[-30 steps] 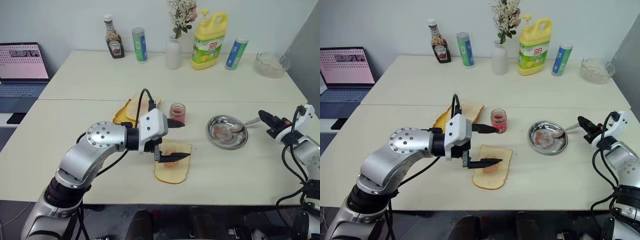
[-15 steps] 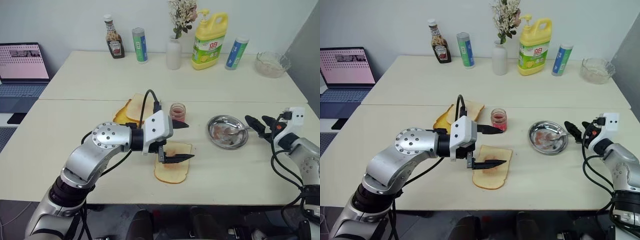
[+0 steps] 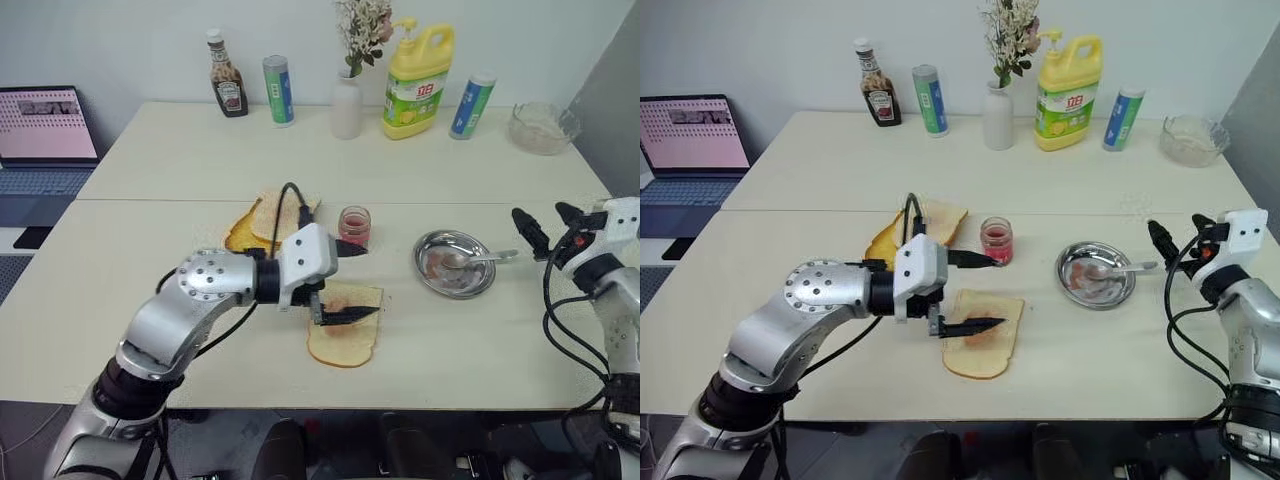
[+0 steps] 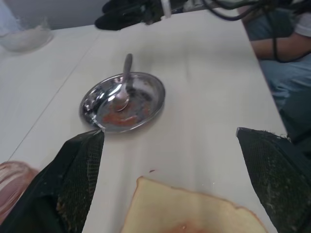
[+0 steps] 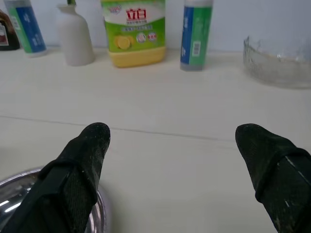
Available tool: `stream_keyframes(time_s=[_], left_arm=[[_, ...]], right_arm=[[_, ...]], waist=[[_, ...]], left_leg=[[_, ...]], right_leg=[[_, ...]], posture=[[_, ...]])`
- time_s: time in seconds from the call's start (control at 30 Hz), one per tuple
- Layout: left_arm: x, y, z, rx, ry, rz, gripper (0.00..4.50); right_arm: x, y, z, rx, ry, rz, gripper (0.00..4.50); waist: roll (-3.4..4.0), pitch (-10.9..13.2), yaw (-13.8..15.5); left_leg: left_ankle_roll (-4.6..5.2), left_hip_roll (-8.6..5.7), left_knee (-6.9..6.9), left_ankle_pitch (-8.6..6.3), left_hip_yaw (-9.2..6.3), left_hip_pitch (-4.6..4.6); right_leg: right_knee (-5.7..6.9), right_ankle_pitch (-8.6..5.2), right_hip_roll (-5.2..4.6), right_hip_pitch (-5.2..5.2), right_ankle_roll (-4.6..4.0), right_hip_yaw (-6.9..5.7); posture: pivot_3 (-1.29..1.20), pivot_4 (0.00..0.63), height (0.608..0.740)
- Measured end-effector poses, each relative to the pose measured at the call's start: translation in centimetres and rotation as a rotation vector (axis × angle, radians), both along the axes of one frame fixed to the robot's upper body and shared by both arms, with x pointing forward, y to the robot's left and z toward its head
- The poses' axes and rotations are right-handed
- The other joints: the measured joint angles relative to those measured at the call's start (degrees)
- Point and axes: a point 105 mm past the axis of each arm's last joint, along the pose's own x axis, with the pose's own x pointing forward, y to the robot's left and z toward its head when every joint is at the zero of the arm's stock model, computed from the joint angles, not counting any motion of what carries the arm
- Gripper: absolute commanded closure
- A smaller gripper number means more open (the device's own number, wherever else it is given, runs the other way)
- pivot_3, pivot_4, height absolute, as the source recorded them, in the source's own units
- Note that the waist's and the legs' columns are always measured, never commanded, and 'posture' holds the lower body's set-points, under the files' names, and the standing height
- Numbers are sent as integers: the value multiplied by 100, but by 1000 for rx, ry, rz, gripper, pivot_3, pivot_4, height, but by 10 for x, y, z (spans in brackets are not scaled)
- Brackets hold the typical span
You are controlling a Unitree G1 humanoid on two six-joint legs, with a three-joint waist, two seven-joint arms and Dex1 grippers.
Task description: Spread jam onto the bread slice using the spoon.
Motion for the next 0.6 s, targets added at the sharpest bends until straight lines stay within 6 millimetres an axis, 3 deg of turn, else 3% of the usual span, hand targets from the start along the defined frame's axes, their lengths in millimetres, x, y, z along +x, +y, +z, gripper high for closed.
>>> stream_keyframes(time_s=[0.1, 0.17, 0.27, 0.47, 0.6], left_arm=[[17, 44, -10, 90, -16, 159, 0], [20, 77, -16, 144, 7, 233, 0], [15, 107, -20, 216, 29, 256, 0], [-4, 136, -44, 318, 139, 228, 0], [-3, 141, -36, 301, 126, 242, 0]], right_arm=[[-21, 22, 10, -63, 1, 119, 45], [-40, 41, 6, -50, 57, 245, 45], [-66, 63, -2, -69, 138, 410, 45], [-107, 74, -24, -276, 286, 653, 45], [-114, 72, -27, -325, 322, 696, 45]], waist=[[0, 0, 3], [0, 0, 4], [-1, 1, 18], [-6, 2, 26], [-7, 2, 24]], left_leg=[[0, 1, -2, 0, -1, 4], [0, 3, -3, 0, -2, 5], [0, -1, -1, 0, 3, 5], [0, -4, 5, 0, 8, 5], [0, -4, 6, 0, 9, 6]], right_leg=[[6, -3, 0, 0, -3, -2], [6, -4, 0, 0, -6, -5], [2, -5, -10, 4, -5, -5], [-15, -19, -17, 12, 21, -5], [-13, -18, -16, 11, 24, -4]], posture=[[0, 150, 740], [0, 150, 740], [0, 150, 740], [0, 150, 740], [0, 150, 740]])
